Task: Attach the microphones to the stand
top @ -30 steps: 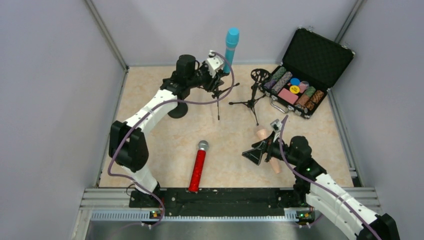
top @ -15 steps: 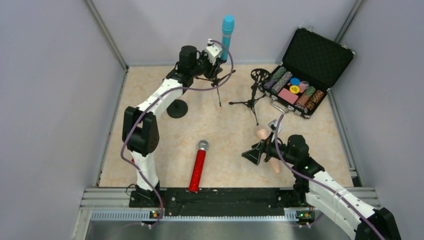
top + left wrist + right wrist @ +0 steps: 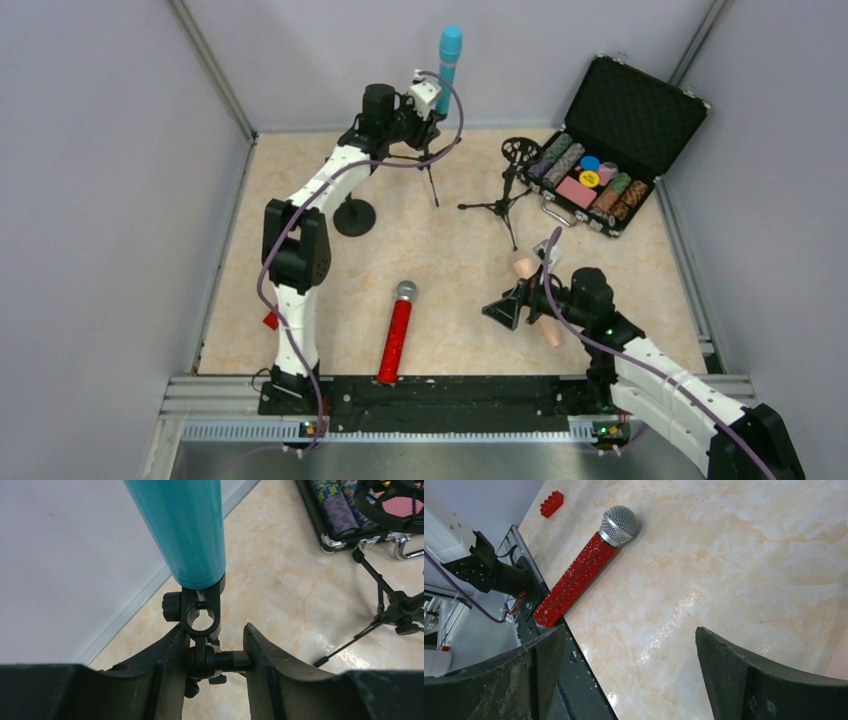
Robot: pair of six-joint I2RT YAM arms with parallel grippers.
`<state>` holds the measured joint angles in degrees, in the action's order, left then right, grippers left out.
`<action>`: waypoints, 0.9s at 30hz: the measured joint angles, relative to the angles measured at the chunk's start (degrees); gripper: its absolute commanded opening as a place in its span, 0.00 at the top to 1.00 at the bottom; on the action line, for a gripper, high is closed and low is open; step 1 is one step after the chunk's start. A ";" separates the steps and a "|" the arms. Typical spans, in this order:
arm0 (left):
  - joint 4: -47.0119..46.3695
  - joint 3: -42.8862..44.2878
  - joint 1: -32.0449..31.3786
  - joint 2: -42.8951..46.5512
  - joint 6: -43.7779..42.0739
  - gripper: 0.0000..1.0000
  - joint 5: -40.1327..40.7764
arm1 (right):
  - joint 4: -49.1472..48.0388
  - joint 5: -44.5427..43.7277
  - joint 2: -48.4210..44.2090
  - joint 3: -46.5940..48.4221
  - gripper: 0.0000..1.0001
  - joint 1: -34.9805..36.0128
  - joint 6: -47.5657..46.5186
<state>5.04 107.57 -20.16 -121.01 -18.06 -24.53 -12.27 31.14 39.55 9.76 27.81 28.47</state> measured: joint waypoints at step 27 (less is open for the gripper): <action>3.19 9.14 1.09 -6.99 -0.66 0.16 2.23 | -0.35 0.24 2.19 0.87 0.02 0.00 -1.49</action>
<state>8.23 116.71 -19.07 -128.01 -18.72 -22.31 -12.62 31.38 41.74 10.63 27.81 26.98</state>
